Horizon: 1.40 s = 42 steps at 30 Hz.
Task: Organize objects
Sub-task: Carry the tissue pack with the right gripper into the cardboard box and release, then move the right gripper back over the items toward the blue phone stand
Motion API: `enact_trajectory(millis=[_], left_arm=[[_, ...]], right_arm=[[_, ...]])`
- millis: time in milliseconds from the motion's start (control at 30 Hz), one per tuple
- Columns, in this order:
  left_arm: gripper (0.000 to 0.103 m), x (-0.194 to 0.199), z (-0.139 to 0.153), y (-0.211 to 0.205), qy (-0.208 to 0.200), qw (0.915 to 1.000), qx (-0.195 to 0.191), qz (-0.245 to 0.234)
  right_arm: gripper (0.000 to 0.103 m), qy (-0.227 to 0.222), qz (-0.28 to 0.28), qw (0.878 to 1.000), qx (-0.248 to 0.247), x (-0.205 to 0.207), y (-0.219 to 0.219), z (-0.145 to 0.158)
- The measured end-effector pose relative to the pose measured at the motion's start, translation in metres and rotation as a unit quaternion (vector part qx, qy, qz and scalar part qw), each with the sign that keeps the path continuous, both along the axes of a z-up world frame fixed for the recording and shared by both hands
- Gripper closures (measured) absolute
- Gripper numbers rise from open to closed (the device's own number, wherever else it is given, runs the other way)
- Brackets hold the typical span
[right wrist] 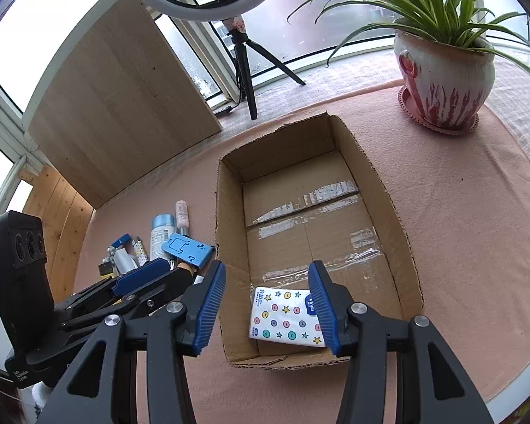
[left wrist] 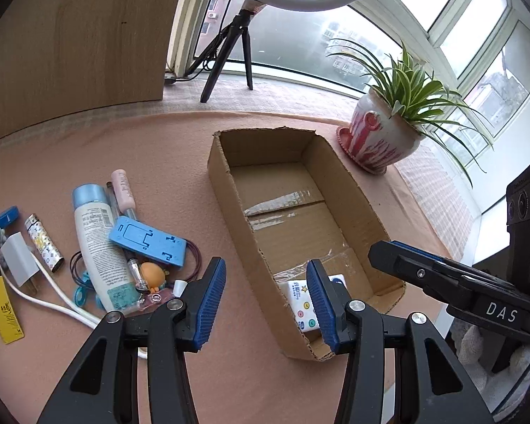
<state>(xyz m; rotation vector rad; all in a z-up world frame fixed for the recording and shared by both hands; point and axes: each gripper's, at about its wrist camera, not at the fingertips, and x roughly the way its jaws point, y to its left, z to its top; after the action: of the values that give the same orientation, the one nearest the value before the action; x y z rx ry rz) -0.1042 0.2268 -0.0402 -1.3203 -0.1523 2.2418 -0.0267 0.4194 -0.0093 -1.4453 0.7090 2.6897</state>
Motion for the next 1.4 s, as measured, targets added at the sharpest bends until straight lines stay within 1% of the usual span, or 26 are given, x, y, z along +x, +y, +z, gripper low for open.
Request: enact_trajectory(millis=[133, 267, 333, 367, 433, 500, 633, 700, 833, 933, 1000, 1100, 1133, 1200, 1333, 1400], left_arm=[[0.051, -0.006, -0.006, -0.04, -0.003, 0.9991, -0.02, 0.037], [0.051, -0.02, -0.017, -0.087, -0.018, 0.9959, -0.036, 0.081], [0.051, -0.033, -0.022, -0.109, -0.028, 0.9938, -0.039, 0.1], [0.051, -0.04, -0.025, -0.118, -0.031, 0.9929, -0.043, 0.107], [0.051, -0.056, -0.03, -0.131, -0.04, 0.9916, -0.046, 0.114], [0.051, -0.074, -0.036, -0.139, -0.049, 0.9904, -0.047, 0.12], [0.051, -0.107, -0.042, -0.142, -0.061, 0.9896, -0.044, 0.123], [0.051, -0.122, -0.046, -0.139, -0.066, 0.9901, -0.046, 0.116], [0.051, -0.147, -0.061, -0.119, -0.072, 0.9894, -0.07, 0.104], [0.052, -0.161, -0.072, -0.11, -0.082, 0.9891, -0.076, 0.096], [0.052, -0.166, -0.079, -0.101, -0.088, 0.9893, -0.082, 0.083], [0.052, -0.162, -0.092, -0.092, -0.096, 0.9882, -0.105, 0.056], [0.053, -0.16, -0.092, -0.093, -0.087, 0.9897, -0.098, 0.056], [0.053, -0.153, -0.094, -0.096, -0.089, 0.9903, -0.091, 0.056], [0.055, -0.137, -0.094, -0.101, -0.085, 0.9916, -0.091, 0.036], [0.055, -0.127, -0.094, -0.106, -0.087, 0.9922, -0.083, 0.03]], right_arm=[[0.058, 0.002, 0.025, 1.0, -0.008, -0.012, -0.025, 0.0], [0.058, 0.002, 0.06, 0.998, 0.005, -0.032, -0.058, -0.002], [0.058, -0.004, 0.073, 0.997, 0.01, -0.047, -0.074, -0.007], [0.058, -0.007, 0.08, 0.997, 0.005, -0.054, -0.08, -0.01], [0.058, -0.012, 0.092, 0.996, 0.001, -0.071, -0.094, -0.017], [0.058, -0.022, 0.103, 0.994, 0.013, -0.088, -0.108, -0.026], [0.058, -0.054, 0.123, 0.991, 0.031, -0.112, -0.129, -0.046], [0.058, -0.065, 0.129, 0.989, 0.039, -0.119, -0.137, -0.053], [0.058, -0.081, 0.136, 0.986, 0.055, -0.132, -0.148, -0.064], [0.058, -0.098, 0.131, 0.984, 0.067, -0.141, -0.15, -0.073], [0.058, -0.108, 0.127, 0.983, 0.076, -0.146, -0.151, -0.078], [0.058, -0.121, 0.129, 0.98, 0.089, -0.151, -0.153, -0.086], [0.058, -0.122, 0.13, 0.98, 0.092, -0.152, -0.155, -0.088], [0.058, -0.124, 0.134, 0.979, 0.096, -0.153, -0.156, -0.088], [0.058, -0.129, 0.144, 0.977, 0.088, -0.15, -0.162, -0.09], [0.058, -0.128, 0.154, 0.976, 0.086, -0.146, -0.169, -0.091]])
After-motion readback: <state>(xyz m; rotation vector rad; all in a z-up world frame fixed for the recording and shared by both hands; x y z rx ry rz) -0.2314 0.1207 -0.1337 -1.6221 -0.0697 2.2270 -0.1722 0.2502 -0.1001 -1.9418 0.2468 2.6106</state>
